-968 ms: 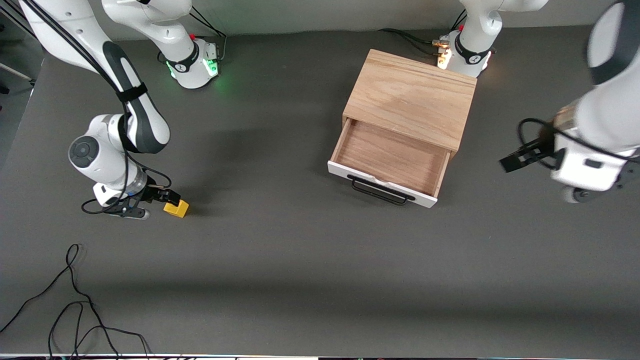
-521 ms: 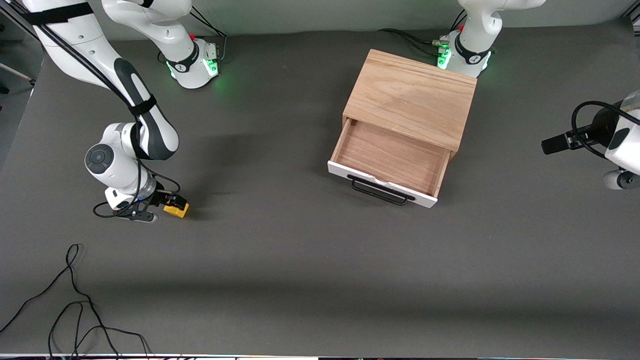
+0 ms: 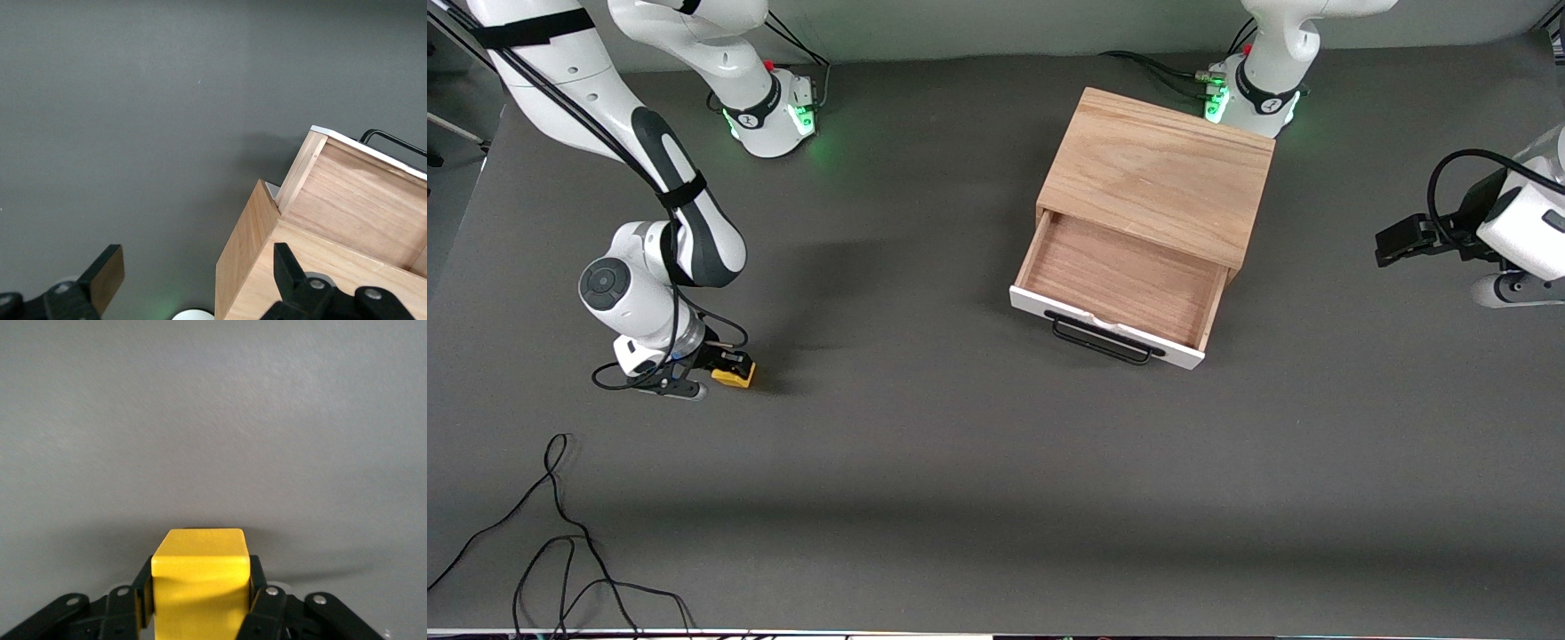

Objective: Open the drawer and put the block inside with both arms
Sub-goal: 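Grasp the yellow cube with the right gripper and lift it, then carry the yellow cube with the right gripper over the open drawer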

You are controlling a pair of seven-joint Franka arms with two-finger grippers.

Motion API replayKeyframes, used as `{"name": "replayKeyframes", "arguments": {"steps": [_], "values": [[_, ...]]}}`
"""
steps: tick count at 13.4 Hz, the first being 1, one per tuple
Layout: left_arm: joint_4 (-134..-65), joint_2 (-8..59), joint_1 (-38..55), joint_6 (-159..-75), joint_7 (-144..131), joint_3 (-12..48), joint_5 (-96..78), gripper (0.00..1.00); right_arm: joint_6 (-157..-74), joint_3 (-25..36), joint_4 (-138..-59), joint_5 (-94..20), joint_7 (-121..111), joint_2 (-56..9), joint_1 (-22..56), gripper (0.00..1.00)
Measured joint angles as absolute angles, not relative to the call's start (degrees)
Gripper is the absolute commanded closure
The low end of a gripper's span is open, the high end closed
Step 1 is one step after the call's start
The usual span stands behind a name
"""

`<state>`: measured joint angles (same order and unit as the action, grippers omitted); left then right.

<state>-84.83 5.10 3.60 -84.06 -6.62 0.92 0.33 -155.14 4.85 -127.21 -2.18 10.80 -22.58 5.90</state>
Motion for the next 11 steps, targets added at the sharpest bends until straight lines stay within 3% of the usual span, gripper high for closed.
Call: {"name": "replayKeyframes", "arguments": {"steps": [3, 6, 9, 11], "values": [[-86.66, 4.52, 3.58, -86.29, -5.29, 0.87, 0.22, 0.00, -148.00, 2.92, -122.62, -2.18, 13.16, -21.73, 6.68, 0.93], [-86.69, 4.41, 3.58, -86.51, -4.13, 0.88, 0.20, 0.00, -130.93, 0.10, -114.35, -2.19, 17.76, -18.13, 6.81, 0.93], [-86.74, 4.40, 3.62, -86.51, -3.49, 1.02, 0.11, 0.00, -114.59, -6.87, -103.30, -2.20, 27.79, -15.74, 6.93, 0.93], [-86.78, 4.40, 3.69, -86.51, -3.40, 1.03, 0.08, 0.00, -110.33, -12.34, -97.74, -2.21, 35.46, -15.63, 7.01, 0.93]]}}
